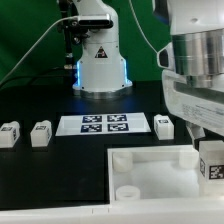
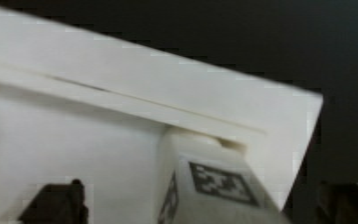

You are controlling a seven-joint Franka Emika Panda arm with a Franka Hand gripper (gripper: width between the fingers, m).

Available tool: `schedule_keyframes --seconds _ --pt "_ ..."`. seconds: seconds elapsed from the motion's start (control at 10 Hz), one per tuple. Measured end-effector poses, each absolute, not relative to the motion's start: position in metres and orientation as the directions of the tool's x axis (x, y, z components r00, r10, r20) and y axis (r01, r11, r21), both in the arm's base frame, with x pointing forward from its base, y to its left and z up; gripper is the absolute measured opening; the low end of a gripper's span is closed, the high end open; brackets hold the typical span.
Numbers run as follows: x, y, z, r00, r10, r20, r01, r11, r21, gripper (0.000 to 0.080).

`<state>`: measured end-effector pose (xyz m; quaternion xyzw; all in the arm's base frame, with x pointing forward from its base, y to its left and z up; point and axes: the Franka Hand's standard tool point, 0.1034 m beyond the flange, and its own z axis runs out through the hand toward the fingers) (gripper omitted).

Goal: Assemble one leg

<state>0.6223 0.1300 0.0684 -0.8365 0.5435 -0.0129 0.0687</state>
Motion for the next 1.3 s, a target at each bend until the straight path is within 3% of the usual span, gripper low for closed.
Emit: schedule_keyframes --seconds 0.4,0.6,0.8,0.9,1.1,1.2,1.3 --pt "0.623 0.124 0.068 0.754 -0.657 0.009 -0.651 -0.748 -0.132 0.0649" --pt "0.629 0.115 0.073 0.92 -0.387 0.058 -0.382 -0.921 -0.081 0.0649" --pt "0.633 0.117 0.075 0.989 -0.107 0.103 -0.104 -0.994 -0.033 0.0649" --pt "0.633 0.117 0.075 0.982 -0.163 0.099 -0.16 -0.986 -0.043 0.0649" --pt "0.633 0.117 0.075 0.981 -0.165 0.099 -0.161 -0.986 -0.043 0.0388" --pt "0.632 0.118 0.075 0.959 -0.266 0.093 -0.262 -0.963 -0.057 0.0291" --pt "0.632 0.116 0.075 0.938 -0.337 0.087 -0.332 -0.941 -0.061 0.0291"
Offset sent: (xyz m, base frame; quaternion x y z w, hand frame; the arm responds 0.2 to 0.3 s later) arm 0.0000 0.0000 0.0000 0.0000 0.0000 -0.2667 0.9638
